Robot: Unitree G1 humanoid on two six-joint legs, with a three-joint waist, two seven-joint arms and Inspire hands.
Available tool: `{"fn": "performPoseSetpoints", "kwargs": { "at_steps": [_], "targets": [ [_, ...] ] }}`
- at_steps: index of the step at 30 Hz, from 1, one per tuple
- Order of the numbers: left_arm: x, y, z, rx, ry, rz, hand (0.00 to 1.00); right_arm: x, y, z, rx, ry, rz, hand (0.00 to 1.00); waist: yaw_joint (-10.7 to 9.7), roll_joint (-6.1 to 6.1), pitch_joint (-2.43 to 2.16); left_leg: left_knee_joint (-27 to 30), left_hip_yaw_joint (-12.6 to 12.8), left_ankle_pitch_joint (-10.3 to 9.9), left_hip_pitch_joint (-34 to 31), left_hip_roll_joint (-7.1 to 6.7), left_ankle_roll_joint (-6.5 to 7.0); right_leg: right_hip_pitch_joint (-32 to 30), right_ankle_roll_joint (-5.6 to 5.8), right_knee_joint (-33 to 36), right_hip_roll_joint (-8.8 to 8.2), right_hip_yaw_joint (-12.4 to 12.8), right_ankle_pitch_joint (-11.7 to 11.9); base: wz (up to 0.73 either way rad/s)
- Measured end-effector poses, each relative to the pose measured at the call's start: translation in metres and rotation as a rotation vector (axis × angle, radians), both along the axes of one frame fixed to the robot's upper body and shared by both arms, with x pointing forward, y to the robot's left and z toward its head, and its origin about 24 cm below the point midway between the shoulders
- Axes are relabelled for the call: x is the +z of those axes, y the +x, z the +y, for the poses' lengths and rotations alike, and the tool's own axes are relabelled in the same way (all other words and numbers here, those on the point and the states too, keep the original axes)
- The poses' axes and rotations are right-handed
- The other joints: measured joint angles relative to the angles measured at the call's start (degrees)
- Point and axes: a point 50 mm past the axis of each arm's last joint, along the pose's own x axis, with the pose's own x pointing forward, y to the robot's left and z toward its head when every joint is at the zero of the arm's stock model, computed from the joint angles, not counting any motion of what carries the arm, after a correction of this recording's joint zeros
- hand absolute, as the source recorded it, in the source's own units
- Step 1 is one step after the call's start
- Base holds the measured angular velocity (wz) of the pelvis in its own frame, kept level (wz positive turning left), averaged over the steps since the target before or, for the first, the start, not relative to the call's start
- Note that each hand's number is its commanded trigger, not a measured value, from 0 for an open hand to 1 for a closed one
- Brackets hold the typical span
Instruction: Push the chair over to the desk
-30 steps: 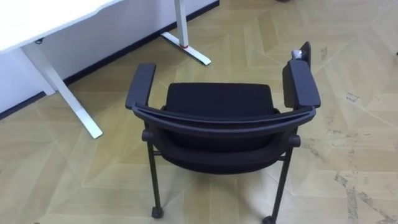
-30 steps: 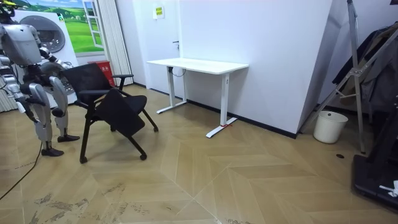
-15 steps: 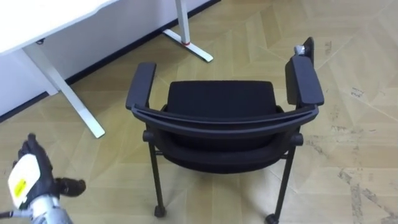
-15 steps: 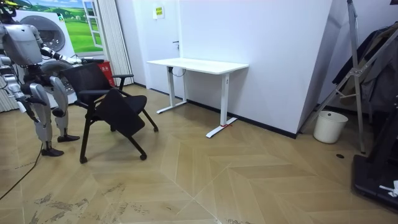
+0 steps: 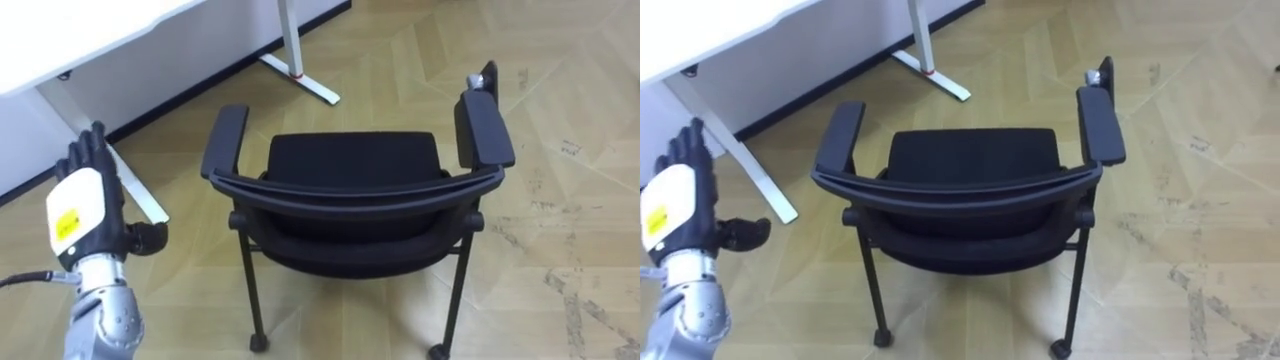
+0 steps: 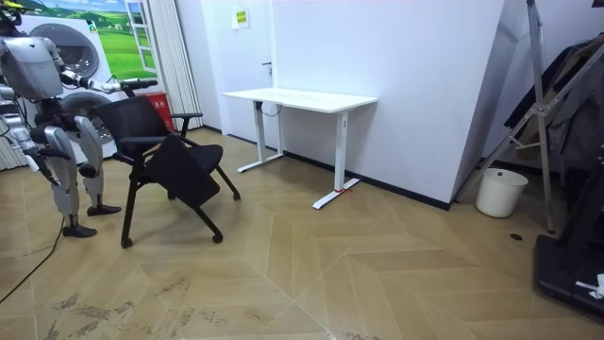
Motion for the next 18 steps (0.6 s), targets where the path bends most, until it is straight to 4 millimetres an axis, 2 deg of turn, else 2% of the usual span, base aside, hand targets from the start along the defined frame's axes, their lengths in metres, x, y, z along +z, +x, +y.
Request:
{"fn": "performPoseSetpoints", "kwargs": {
  "at_steps": [8, 13, 18],
  "targets": [
    [0.012, 0.007, -0.015, -0.117, 0.106, 0.009, 0.0, 0.0, 0.005, 0.003, 0.023, 0.024, -0.024, 0.0, -0.4, -0.34, 0.29, 0.0, -0.2, 0.0, -1.0, -0.08, 0.01, -0.8, 0.0, -0.1, -0.04, 0.0, 0.0, 0.0],
    [0.011, 0.009, -0.024, -0.18, 0.121, 0.053, 0.0, 0.001, 0.014, 0.002, 0.025, 0.015, -0.043, 0.0, -1.1, -0.21, 0.55, 0.0, -0.2, 0.0, -0.9, -0.1, 0.01, -1.0, 0.0, -0.2, -0.06, 0.1, 0.0, 0.0],
    [0.014, 0.01, -0.027, -0.216, 0.129, 0.06, 0.0, 0.001, 0.012, 0.001, 0.021, 0.012, -0.036, 0.0, -1.2, -0.19, 0.64, 0.0, -0.2, 0.0, -0.9, -0.09, 0.0, -1.1, 0.0, -0.2, -0.06, 0.1, 0.0, 0.0]
  ]
}}
